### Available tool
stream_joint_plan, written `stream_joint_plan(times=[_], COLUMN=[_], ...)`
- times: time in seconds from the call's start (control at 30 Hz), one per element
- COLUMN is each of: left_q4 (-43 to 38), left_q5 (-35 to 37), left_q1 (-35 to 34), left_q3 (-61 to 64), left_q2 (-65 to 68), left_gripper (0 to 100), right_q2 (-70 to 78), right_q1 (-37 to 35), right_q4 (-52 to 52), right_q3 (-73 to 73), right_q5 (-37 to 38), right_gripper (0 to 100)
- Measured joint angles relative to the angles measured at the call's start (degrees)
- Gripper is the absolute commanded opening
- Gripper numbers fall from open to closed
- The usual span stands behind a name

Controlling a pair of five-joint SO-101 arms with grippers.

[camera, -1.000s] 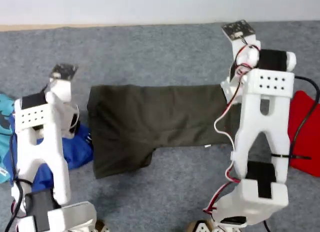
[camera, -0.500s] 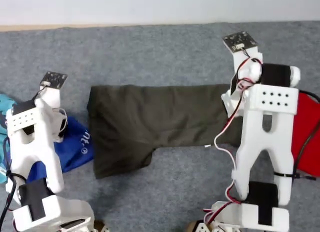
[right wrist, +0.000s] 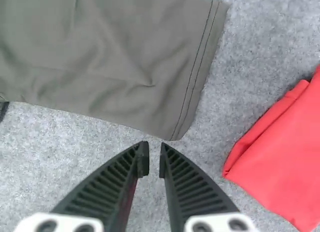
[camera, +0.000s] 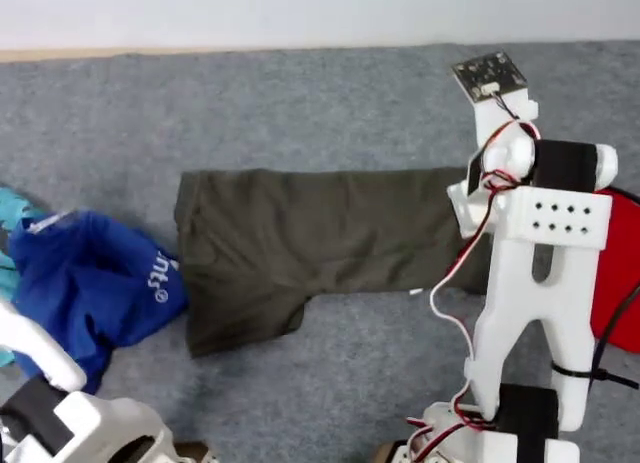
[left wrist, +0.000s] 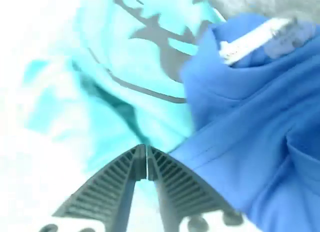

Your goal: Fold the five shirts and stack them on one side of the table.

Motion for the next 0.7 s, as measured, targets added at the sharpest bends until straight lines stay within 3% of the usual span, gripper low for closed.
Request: stream_joint_plan(times=[0.2, 0.37, 0.53, 0.7], left_q4=[13.6, 25.8, 26.7, 22.0], left_q5=[0.3, 0.0, 3.4, 6.1], left_q1=[1.2, 11.3, 23.8, 27.2], left_q3=[-17.1, -23.1, -18.3, -9.9], left_q2=[0.0, 0.0, 0.1, 4.8], left_gripper=[5, 10, 16, 18], right_q2=[0.0, 0.0, 0.0, 0.0], right_q1=[0.0, 0.0, 0.0, 0.0], right_q4=[0.0, 0.0, 0.0, 0.1], right_q3=[0.0, 0.0, 0.0, 0.2], right_q5=[0.0, 0.0, 0.0, 0.0], right_gripper=[4.6, 4.6, 4.6, 4.6])
